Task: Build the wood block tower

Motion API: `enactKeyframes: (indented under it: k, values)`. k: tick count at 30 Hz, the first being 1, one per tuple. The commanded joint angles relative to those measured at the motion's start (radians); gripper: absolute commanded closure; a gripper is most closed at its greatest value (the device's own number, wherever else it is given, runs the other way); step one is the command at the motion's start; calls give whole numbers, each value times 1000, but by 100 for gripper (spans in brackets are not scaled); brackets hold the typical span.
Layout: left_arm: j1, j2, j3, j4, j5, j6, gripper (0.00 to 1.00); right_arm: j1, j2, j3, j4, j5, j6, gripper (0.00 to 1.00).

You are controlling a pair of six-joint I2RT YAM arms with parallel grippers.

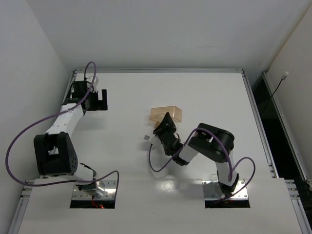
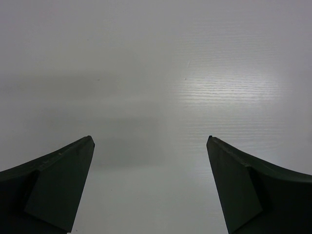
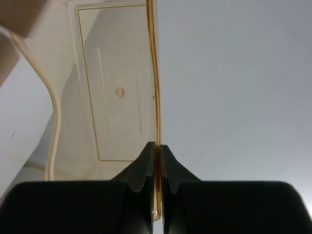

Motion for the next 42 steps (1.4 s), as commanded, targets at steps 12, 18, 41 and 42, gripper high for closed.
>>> enactKeyframes:
  k: [12,18,41,42]
  values:
    - [14,-29,29,-4,44,-18,0,-13,-13,253,467,-13,-242,100]
    - [14,-29,20,6,55,-18,0,-75,-18,417,262,256,-52,100]
    - [26,31,68,46,189,9,0,-969,10,1236,-2236,-894,1901,100]
    - [26,43,68,46,201,9,0,-1005,19,1227,-2227,-933,1901,100]
